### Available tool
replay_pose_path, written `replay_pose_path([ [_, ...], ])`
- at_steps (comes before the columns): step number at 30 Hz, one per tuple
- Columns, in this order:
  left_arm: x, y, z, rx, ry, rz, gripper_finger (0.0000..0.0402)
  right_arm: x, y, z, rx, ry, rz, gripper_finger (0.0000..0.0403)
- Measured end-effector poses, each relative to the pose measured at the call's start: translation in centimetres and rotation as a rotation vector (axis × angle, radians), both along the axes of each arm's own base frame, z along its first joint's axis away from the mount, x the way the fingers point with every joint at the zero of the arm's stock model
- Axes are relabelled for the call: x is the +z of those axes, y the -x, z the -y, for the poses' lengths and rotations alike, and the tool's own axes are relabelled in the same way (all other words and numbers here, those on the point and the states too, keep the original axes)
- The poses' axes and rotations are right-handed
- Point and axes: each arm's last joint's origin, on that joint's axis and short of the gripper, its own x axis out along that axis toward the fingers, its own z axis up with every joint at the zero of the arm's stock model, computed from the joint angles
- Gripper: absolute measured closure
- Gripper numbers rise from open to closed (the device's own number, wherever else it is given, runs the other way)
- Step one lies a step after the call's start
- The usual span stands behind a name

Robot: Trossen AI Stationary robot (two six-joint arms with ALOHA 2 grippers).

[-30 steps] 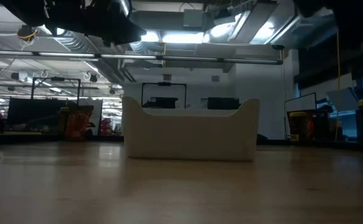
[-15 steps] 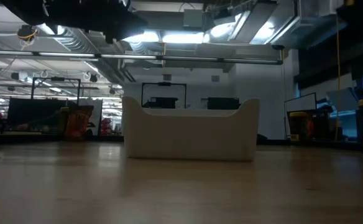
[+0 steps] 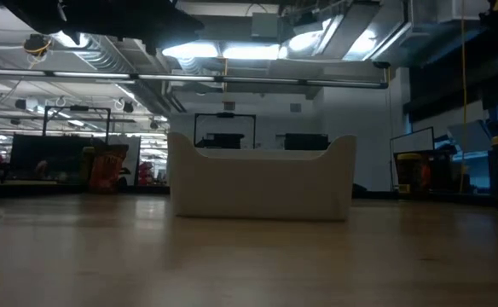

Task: Sort spices by type
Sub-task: Put the top green seasoning bottle into the top white bin

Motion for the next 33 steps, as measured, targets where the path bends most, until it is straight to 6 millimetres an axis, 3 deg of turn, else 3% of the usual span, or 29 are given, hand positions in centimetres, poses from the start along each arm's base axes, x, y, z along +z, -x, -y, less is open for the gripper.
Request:
replay_pose_path([
  [4, 0.0, 0.0, 0.0, 0.000, 0.001, 0.001, 0.0167, -0.2, -0.4, -0.3, 0.063, -0.005, 0.010, 0.0059],
  [20, -0.1, 0.0, 0.0, -0.001, 0.006, -0.003, 0.0167, -0.4, -0.3, -0.3, -0.038, -0.001, -0.039, 0.0059],
  [28, 0.0, 0.0, 0.0, -0.001, 0.005, -0.002, 0.0167, -3.7, -0.1, -0.3, -0.054, -0.021, -0.102, 0.0059],
  [33, 0.0, 0.0, 0.0, -0.001, 0.005, -0.002, 0.0167, -4.3, 0.1, -0.2, -0.053, -0.005, -0.114, 0.0059],
])
